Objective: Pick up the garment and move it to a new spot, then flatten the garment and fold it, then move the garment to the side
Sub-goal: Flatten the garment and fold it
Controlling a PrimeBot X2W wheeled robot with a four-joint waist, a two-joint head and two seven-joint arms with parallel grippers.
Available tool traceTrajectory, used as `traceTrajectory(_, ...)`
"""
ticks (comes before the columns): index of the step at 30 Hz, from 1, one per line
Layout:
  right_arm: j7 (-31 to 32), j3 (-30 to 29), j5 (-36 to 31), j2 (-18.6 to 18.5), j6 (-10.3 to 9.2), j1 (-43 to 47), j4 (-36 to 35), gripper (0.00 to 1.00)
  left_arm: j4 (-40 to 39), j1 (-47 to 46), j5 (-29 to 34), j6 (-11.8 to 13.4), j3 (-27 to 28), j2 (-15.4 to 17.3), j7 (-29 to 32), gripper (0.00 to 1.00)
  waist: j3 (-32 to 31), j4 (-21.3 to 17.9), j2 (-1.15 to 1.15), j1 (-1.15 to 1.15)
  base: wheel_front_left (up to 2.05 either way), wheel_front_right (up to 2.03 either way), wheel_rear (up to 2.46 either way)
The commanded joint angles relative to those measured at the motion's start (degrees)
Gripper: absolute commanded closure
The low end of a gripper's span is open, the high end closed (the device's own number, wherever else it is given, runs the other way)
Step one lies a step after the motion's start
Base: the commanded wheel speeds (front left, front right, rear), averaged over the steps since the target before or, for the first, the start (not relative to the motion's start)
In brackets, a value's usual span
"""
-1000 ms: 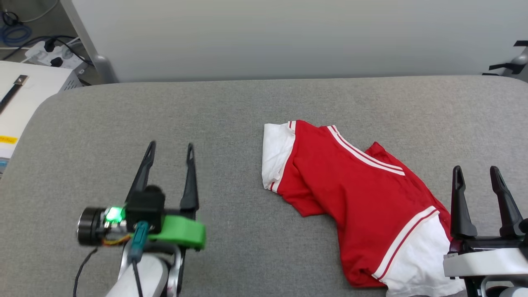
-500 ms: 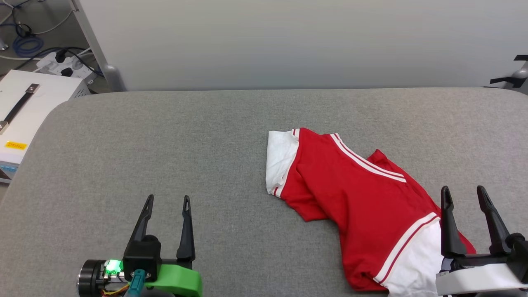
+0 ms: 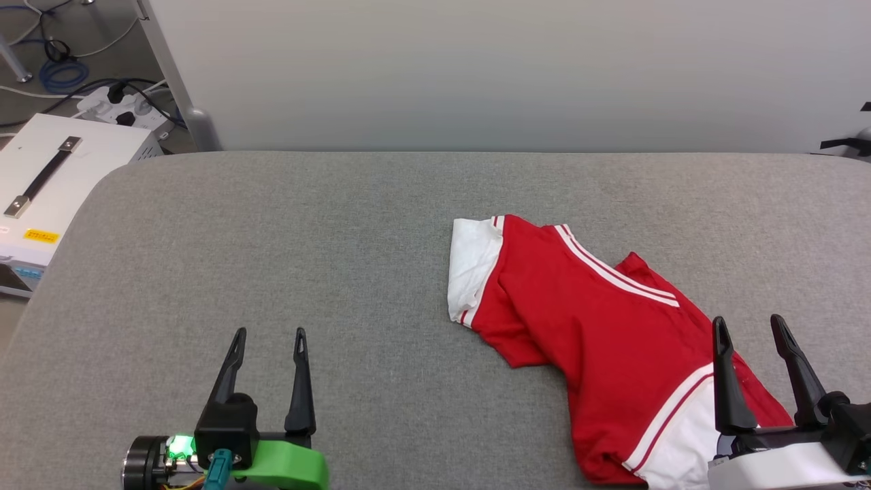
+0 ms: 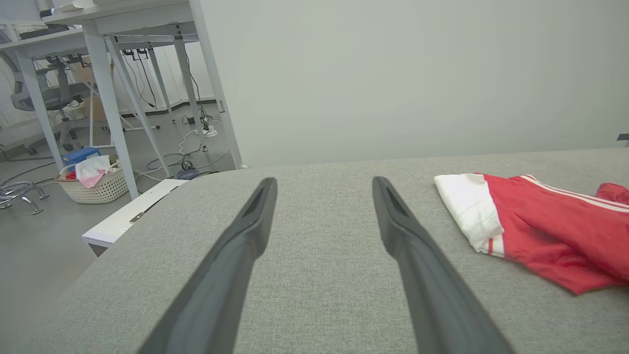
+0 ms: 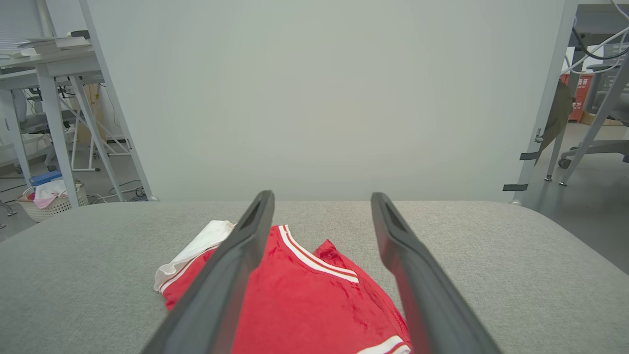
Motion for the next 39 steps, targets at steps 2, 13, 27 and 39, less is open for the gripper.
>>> traceTrajectory(2, -0.3, 0.1, -0.3, -0.1, -0.03, 0.8, -0.2, 0.0, 0.2, 1.0, 0.8, -0.8, 0.8, -0.7, -0.3, 0.0, 0.0, 0.1, 0.0, 0.0, 0.0, 0.0, 0.0)
traceTrajectory(13, -0.3, 0.2, -0.3, -0.1, -0.03, 0.6, -0.1, 0.0, 0.9, 1.0, 2.2, -2.6, 2.4, -2.1, -0.3, 0.0, 0.2, 0.3, 0.0, 0.0, 0.0, 0.0, 0.0)
traceTrajectory(27, -0.3, 0.9, -0.5, -0.1, -0.03, -3.0, -0.8, 0.0, 3.4, -19.0, 1.5, -11.4, 3.5, 0.8, -0.3, 0.0, 4.4, -1.7, 0.0, 0.0, 0.0, 0.0, 0.0)
traceTrajectory(39, -0.3, 1.8, -0.8, -0.1, -0.03, -8.1, -1.2, 0.0, 14.5, -44.8, -5.3, -16.5, -3.3, 4.1, 4.4, 0.0, 11.3, -7.3, 0.0, 0.0, 0.0, 0.0, 0.0)
